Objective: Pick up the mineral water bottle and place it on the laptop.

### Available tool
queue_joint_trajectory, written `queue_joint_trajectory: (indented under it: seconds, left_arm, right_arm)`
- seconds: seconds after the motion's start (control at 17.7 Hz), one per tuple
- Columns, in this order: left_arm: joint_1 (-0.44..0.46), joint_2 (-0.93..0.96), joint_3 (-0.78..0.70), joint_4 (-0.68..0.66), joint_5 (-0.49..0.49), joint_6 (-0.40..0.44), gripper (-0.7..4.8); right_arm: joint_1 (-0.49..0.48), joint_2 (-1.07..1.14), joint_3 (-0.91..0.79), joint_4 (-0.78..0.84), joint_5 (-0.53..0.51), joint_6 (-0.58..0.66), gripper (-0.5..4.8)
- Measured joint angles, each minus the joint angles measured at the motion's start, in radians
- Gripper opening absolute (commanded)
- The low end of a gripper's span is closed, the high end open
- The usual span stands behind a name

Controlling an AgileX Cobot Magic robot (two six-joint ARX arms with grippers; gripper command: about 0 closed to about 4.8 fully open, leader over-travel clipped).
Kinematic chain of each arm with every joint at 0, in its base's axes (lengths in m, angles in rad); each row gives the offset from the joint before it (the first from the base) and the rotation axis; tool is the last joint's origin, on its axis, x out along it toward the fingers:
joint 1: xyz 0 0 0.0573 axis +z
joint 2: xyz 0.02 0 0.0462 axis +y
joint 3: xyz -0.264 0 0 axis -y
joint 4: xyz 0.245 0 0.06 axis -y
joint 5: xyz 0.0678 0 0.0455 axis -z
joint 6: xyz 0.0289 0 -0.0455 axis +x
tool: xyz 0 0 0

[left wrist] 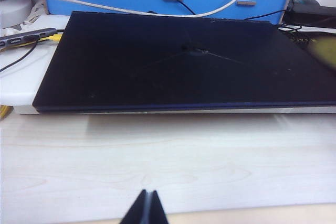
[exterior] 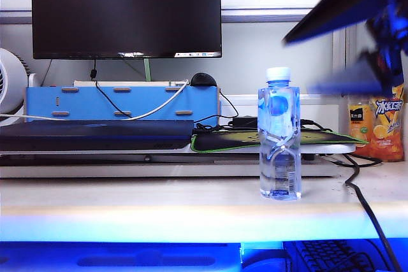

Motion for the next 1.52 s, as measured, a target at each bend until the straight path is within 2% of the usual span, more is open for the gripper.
queue_joint_trajectory:
  seconds: [0.17, 0.28, 0.39, 0.51, 0.68, 1.18, 1.52]
  left_arm:
    - [0.000, 0.000, 0.000, 0.000, 0.000, 0.000, -0.02]
    - [0.000, 0.000, 0.000, 0.000, 0.000, 0.000, -0.02]
    - [0.000, 0.000, 0.000, 0.000, 0.000, 0.000, -0.02]
    - [0.000, 0.000, 0.000, 0.000, 0.000, 0.000, -0.02]
    - [0.000, 0.000, 0.000, 0.000, 0.000, 0.000, -0.02]
    - [0.000, 0.000, 0.000, 0.000, 0.000, 0.000, -0.02]
    - [0.000, 0.000, 0.000, 0.000, 0.000, 0.000, -0.02]
  right_arm:
    - [0.111, 0.000, 0.000, -0.004, 0.366, -0.158, 4.79]
    - [0.167, 0.001, 0.000, 0.021, 0.562, -0.225, 4.79]
    - [0.190, 0.004, 0.000, 0.116, 0.694, -0.264, 4.79]
    - [0.190, 0.029, 0.000, 0.186, 0.744, -0.266, 4.79]
    - [0.190, 0.089, 0.000, 0.220, 0.676, -0.266, 4.79]
    - [0.190, 0.299, 0.004, 0.363, 0.654, -0.266, 4.79]
    - [0.190, 0.419, 0.109, 0.393, 0.647, -0.266, 4.79]
